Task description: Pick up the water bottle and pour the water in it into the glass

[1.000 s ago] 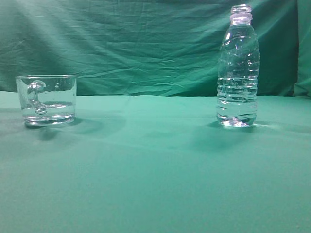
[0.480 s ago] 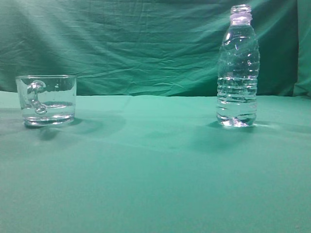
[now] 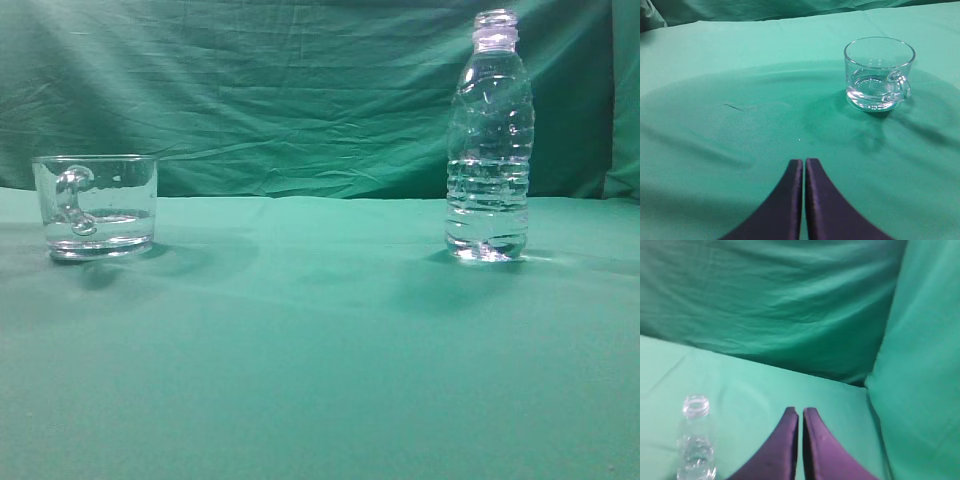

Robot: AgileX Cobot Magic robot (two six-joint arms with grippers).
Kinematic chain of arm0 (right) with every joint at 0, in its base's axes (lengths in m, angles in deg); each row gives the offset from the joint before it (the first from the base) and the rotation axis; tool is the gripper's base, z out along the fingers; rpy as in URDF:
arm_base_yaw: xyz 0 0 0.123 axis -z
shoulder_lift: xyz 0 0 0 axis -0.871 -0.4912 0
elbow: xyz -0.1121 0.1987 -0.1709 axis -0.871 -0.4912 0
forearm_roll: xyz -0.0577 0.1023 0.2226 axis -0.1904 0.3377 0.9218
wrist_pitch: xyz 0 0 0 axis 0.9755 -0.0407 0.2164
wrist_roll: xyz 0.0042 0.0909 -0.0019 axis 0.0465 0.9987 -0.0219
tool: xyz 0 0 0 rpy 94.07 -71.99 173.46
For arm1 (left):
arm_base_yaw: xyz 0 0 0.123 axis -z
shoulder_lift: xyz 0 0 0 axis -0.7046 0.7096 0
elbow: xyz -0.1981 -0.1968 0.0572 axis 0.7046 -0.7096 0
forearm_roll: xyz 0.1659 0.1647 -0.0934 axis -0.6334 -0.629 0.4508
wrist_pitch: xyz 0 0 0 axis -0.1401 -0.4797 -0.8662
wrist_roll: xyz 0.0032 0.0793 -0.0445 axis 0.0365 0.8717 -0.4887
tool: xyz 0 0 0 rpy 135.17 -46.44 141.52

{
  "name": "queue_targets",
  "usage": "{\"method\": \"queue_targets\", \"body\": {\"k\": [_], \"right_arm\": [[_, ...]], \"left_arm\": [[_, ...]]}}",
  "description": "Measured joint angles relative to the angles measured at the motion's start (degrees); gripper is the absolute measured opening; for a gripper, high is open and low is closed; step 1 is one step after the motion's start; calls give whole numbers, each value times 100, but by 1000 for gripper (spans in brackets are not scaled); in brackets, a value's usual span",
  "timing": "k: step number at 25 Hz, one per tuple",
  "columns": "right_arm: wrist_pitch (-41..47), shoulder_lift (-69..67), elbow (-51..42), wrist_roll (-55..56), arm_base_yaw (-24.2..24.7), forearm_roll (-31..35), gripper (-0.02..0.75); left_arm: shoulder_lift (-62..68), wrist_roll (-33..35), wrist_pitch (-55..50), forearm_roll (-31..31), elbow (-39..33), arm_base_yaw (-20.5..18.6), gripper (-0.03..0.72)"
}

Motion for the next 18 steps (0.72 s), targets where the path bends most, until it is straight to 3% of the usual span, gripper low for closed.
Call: {"method": "queue_targets", "body": {"k": [2, 4, 11, 18], "right_arm": [[0, 324, -264, -1091, 0, 697, 0], [3, 727, -658, -1361, 0, 955, 0], [-21, 2200, -2138, -1386, 52, 1013, 0], [-29, 3044, -3107, -1100, 828, 1036, 0]], "left_arm": [[0, 0, 0, 0, 0, 0, 0], [0, 0, 0, 0, 0, 0, 0], [0, 0, 0, 0, 0, 0, 0], [0, 0, 0, 0, 0, 0, 0]]}}
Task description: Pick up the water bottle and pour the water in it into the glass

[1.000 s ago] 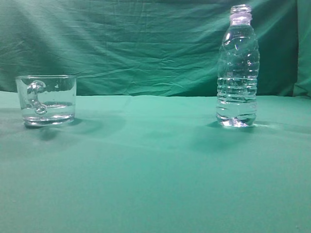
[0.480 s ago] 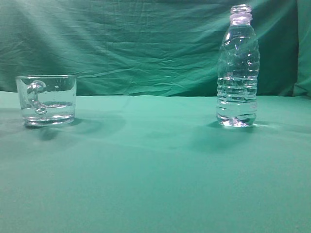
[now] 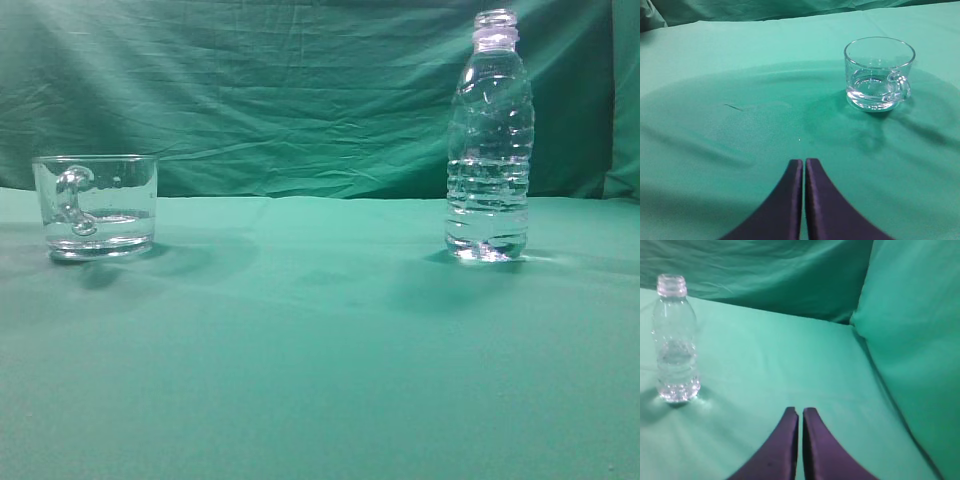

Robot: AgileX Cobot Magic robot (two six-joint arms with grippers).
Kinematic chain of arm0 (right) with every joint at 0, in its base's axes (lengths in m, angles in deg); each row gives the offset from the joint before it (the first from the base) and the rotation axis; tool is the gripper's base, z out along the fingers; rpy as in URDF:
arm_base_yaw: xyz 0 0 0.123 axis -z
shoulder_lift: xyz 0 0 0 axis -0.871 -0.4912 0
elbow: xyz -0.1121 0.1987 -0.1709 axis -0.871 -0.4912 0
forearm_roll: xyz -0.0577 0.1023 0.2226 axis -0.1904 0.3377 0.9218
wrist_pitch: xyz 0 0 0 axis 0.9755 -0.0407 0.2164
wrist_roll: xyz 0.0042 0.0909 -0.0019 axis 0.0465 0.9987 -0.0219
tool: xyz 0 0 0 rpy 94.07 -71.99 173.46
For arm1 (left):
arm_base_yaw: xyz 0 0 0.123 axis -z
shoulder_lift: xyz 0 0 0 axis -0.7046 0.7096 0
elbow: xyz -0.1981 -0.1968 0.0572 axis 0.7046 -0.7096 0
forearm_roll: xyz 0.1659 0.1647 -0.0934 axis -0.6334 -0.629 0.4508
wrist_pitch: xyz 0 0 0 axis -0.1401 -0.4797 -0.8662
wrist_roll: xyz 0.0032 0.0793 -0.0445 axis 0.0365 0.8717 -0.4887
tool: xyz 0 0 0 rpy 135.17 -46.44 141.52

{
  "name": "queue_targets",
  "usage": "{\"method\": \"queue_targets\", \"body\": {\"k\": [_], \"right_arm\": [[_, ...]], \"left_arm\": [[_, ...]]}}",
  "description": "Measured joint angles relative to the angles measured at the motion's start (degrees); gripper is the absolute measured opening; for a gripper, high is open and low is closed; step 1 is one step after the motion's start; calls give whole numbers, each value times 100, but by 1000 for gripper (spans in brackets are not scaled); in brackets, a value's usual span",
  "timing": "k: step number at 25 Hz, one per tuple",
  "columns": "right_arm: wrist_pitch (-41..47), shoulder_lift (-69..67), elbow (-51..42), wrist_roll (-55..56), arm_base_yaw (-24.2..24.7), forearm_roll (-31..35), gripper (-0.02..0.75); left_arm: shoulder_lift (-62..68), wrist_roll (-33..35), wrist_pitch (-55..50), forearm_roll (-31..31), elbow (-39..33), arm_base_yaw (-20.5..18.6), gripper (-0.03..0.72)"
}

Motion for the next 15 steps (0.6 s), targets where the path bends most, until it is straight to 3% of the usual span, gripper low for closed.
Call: {"method": "queue_targets", "body": {"k": [7, 15], "right_arm": [[0, 41, -679, 62, 139, 105, 0], [43, 41, -762, 134, 139, 303, 0]], "left_arm": [[0, 0, 0, 0, 0, 0, 0], [0, 0, 0, 0, 0, 0, 0]]}}
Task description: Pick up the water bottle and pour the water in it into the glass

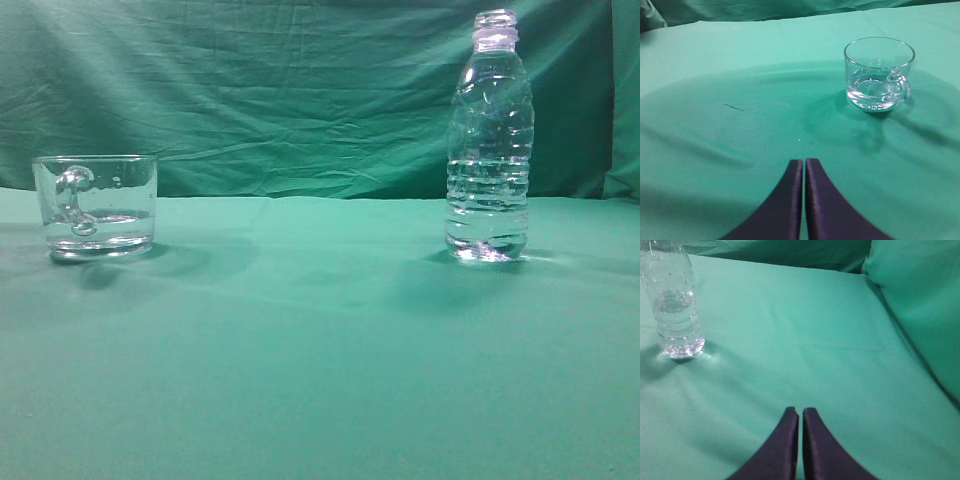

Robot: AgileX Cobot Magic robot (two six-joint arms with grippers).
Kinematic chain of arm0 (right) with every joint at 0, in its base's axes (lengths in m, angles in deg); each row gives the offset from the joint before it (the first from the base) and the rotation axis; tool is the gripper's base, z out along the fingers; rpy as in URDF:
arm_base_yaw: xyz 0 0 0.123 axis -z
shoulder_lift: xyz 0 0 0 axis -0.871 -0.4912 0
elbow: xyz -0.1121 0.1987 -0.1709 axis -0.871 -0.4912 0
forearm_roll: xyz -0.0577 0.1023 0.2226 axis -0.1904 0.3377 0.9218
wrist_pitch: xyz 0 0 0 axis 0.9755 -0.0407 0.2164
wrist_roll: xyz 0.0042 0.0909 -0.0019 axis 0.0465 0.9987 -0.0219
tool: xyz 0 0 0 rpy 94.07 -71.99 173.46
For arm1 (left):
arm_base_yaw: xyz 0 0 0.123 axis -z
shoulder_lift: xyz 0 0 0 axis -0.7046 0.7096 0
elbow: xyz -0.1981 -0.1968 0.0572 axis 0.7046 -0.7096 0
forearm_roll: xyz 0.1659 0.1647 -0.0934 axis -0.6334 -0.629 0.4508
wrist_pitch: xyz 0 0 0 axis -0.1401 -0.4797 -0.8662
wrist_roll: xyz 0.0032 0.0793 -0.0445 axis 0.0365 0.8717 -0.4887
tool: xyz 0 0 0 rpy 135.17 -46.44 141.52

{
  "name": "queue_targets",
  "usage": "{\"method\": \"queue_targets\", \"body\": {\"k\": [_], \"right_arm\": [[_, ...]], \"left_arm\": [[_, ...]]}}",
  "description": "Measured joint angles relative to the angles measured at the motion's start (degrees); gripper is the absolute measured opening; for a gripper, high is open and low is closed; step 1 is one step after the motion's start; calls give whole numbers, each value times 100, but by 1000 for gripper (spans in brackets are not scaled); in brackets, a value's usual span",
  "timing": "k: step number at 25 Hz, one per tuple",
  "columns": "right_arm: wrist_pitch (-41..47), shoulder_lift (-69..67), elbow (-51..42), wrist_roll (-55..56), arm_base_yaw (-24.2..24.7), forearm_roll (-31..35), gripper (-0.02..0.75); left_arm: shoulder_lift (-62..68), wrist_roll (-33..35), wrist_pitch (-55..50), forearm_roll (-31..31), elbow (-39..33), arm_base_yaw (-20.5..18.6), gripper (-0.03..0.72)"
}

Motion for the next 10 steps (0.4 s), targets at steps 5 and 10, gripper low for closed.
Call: {"method": "queue_targets", "body": {"k": [5, 10], "right_arm": [[0, 0, 0, -13, 0, 34, 0], [0, 0, 0, -13, 9, 36, 0]], "left_arm": [[0, 0, 0, 0, 0, 0, 0], [0, 0, 0, 0, 0, 0, 0]]}}
